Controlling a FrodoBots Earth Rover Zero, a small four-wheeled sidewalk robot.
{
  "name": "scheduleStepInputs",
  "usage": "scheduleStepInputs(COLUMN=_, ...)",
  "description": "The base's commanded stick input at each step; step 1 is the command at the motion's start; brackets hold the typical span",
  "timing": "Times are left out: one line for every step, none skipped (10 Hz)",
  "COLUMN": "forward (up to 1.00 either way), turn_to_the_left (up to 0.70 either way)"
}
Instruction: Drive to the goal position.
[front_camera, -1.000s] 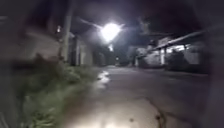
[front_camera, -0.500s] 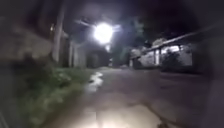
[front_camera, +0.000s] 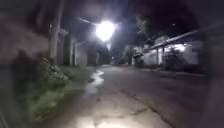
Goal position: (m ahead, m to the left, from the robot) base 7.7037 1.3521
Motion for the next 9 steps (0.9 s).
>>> scheduleStepInputs(forward=0.50, turn_to_the_left=0.00)
scheduleStepInputs(forward=0.50, turn_to_the_left=0.00)
scheduleStepInputs(forward=0.50, turn_to_the_left=0.00)
scheduleStepInputs(forward=0.50, turn_to_the_left=0.00)
scheduleStepInputs(forward=0.50, turn_to_the_left=0.00)
scheduleStepInputs(forward=0.50, turn_to_the_left=0.00)
scheduleStepInputs(forward=0.50, turn_to_the_left=0.00)
scheduleStepInputs(forward=0.50, turn_to_the_left=0.00)
scheduleStepInputs(forward=0.50, turn_to_the_left=0.00)
